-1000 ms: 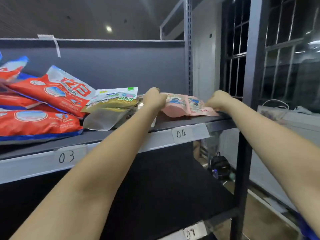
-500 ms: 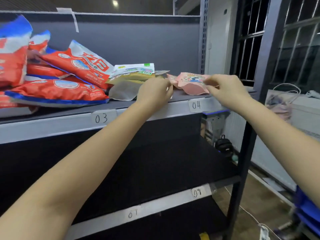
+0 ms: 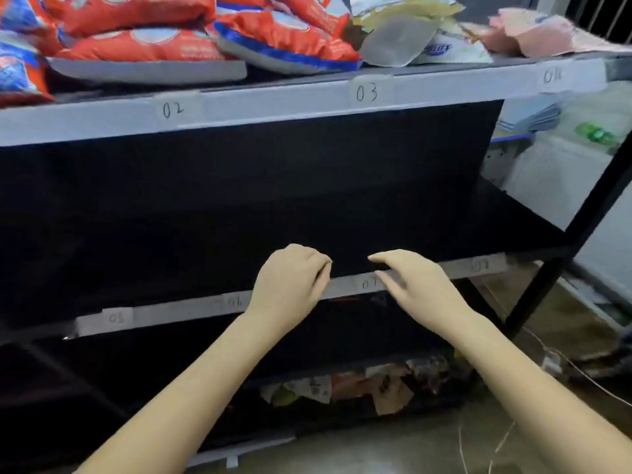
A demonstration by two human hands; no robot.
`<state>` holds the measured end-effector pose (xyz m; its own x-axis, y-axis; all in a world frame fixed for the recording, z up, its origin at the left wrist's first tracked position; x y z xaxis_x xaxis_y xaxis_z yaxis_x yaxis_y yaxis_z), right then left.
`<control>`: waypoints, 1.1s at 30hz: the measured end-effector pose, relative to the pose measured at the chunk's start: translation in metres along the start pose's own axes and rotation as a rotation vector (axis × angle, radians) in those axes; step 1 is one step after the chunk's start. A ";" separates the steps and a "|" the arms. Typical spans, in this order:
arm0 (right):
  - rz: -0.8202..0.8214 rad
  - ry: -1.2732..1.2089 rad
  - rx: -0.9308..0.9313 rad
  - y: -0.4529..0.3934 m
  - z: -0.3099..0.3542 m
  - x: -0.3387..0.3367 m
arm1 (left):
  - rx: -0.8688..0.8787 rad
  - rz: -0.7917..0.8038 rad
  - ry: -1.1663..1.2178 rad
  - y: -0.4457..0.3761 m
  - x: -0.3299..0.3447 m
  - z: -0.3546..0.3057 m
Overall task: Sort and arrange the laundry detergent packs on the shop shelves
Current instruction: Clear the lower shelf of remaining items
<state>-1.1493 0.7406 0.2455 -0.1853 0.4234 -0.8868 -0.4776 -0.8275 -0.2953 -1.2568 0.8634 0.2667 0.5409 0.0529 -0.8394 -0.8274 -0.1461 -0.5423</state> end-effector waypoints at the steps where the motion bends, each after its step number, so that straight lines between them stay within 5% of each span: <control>1: 0.048 -0.011 0.008 0.006 0.005 0.025 | -0.032 0.045 0.026 0.019 0.010 0.010; 7: 0.326 -0.029 0.058 0.016 0.007 0.148 | -0.236 0.373 0.146 0.112 0.089 0.067; 18: 0.612 0.040 0.053 -0.033 -0.032 0.308 | -0.445 0.591 0.006 0.182 0.223 0.171; 26: 0.561 -0.031 0.194 -0.083 -0.051 0.432 | -0.694 0.691 0.077 0.199 0.322 0.275; 33: 0.344 -0.068 0.187 -0.149 -0.048 0.522 | -0.533 0.573 0.026 0.204 0.395 0.358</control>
<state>-1.1337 1.0668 -0.1902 -0.4152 0.1620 -0.8952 -0.5245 -0.8466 0.0900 -1.2660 1.2079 -0.1882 0.0600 -0.1965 -0.9787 -0.7978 -0.5987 0.0713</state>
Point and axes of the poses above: each hand's wrist, its own y-axis away from the middle knuckle, its own x-axis out of the palm, z = x × y, the point moved 7 cm from there along -y, towards the middle knuckle, and after that the axes turned 3 degrees about z, right-handed, at the moved point
